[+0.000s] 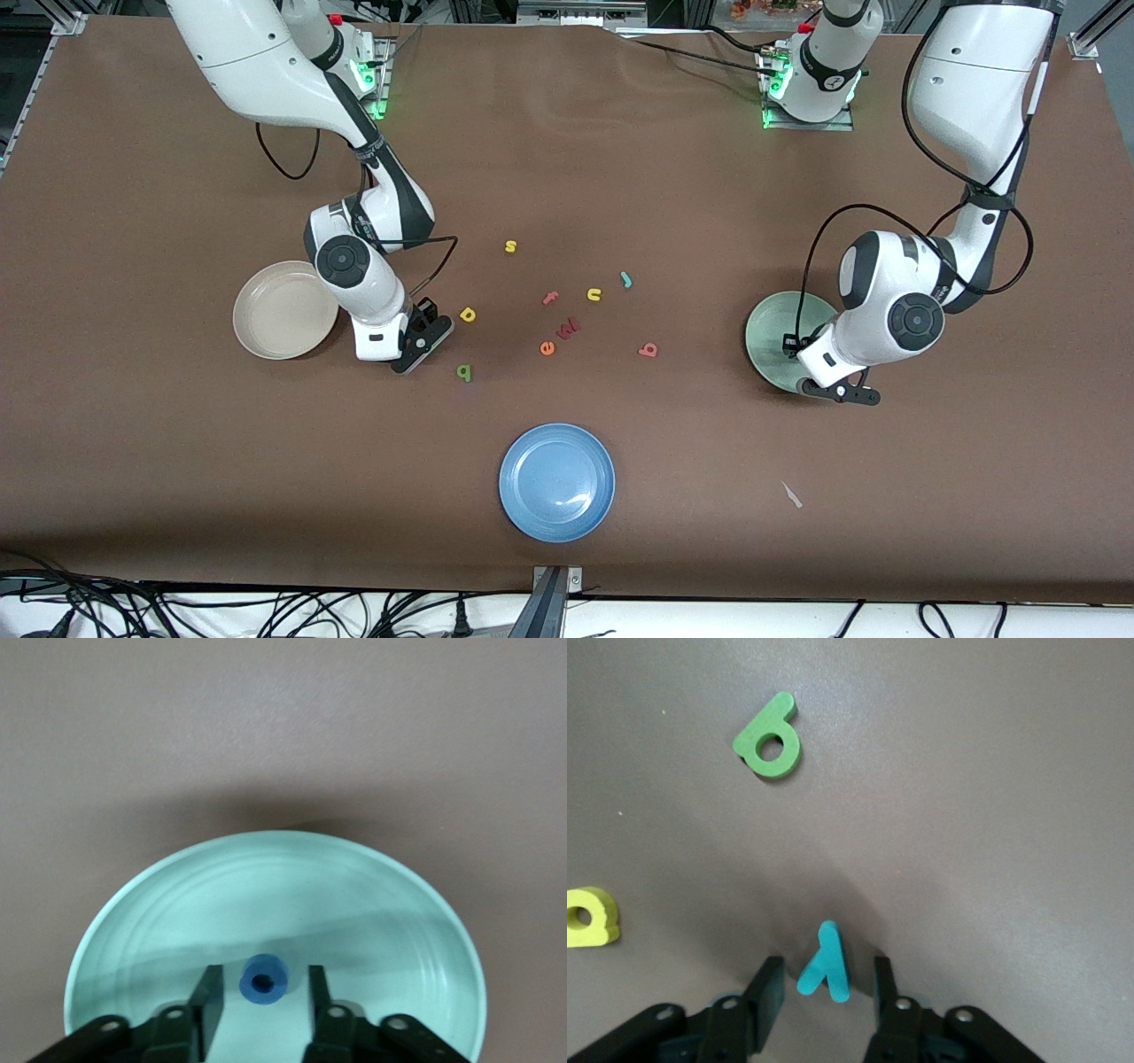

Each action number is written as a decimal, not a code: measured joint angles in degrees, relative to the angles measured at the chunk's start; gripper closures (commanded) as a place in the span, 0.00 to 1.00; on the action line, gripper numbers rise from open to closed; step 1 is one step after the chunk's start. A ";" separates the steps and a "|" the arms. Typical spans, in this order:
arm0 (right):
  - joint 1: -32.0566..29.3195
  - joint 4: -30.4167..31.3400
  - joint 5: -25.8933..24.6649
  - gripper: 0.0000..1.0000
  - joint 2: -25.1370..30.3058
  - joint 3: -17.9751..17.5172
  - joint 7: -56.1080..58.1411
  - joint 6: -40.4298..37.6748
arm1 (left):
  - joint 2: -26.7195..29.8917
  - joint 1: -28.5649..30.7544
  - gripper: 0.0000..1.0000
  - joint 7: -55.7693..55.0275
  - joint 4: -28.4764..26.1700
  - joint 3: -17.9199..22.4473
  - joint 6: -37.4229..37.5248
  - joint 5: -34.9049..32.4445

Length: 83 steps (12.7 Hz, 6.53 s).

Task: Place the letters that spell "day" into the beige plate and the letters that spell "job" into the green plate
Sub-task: 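Release the blue o while the right gripper carries the y to the white plate, then release the y on the white plate while the left gripper grasps the pink letter, then carry the pink letter to the green plate while the right gripper grasps the yellow a, then release the pink letter while the right gripper carries the yellow a to the white plate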

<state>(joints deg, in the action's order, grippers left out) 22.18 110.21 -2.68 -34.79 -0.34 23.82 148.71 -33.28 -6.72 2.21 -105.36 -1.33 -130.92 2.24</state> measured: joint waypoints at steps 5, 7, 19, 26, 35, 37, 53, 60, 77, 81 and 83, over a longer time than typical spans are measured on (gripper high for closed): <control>0.19 0.00 -0.01 0.83 0.11 -0.07 0.00 -0.02 | 3.65 -0.31 0.00 -3.05 0.82 -4.54 0.46 0.03; 0.19 0.00 -0.01 0.87 0.11 -0.07 0.00 -0.02 | 3.93 -1.75 0.00 -11.46 1.81 -7.22 0.46 0.04; -0.28 -0.63 0.12 0.90 9.84 6.02 -8.87 -19.14 | -13.53 -15.85 0.00 -86.20 22.19 -7.58 0.05 0.02; -0.40 12.19 0.35 0.85 14.90 14.68 -12.52 -10.13 | -14.65 -17.10 0.17 -96.88 23.24 -5.87 3.25 0.01; -0.29 18.60 3.03 0.00 17.14 14.49 -16.74 -4.82 | -15.39 -17.23 0.36 -99.71 22.15 -5.87 3.10 0.00; -0.06 16.16 6.40 0.00 17.64 9.79 -25.90 -7.88 | -15.41 -17.31 0.51 -99.73 21.46 -5.89 2.67 0.00; 8.60 3.06 7.18 0.08 5.41 -2.10 -72.81 -5.35 | -7.98 -17.91 0.94 -100.04 15.72 -11.30 12.26 -0.04; 8.29 -1.35 7.13 0.19 0.92 -1.32 -72.10 -5.35 | -2.22 -8.03 0.92 -78.16 14.87 -10.59 19.37 -4.27; 7.80 -1.63 7.12 0.72 -0.16 -0.61 -70.85 -5.49 | -3.86 7.24 0.00 -27.58 7.42 -11.22 17.80 -5.17; 7.81 -1.95 7.13 0.82 -0.29 -0.61 -70.87 -5.44 | -1.98 7.16 0.00 -32.07 8.22 -17.64 17.90 -5.14; 7.81 -2.24 7.13 0.85 -0.37 -0.61 -70.87 -5.43 | -1.06 6.70 0.00 -37.89 8.17 -22.64 17.93 -5.14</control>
<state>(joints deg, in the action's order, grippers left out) 29.99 107.96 4.46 -35.16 -0.95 -47.05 143.28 -34.34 -0.02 -35.68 -97.18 -23.97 -112.99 -2.90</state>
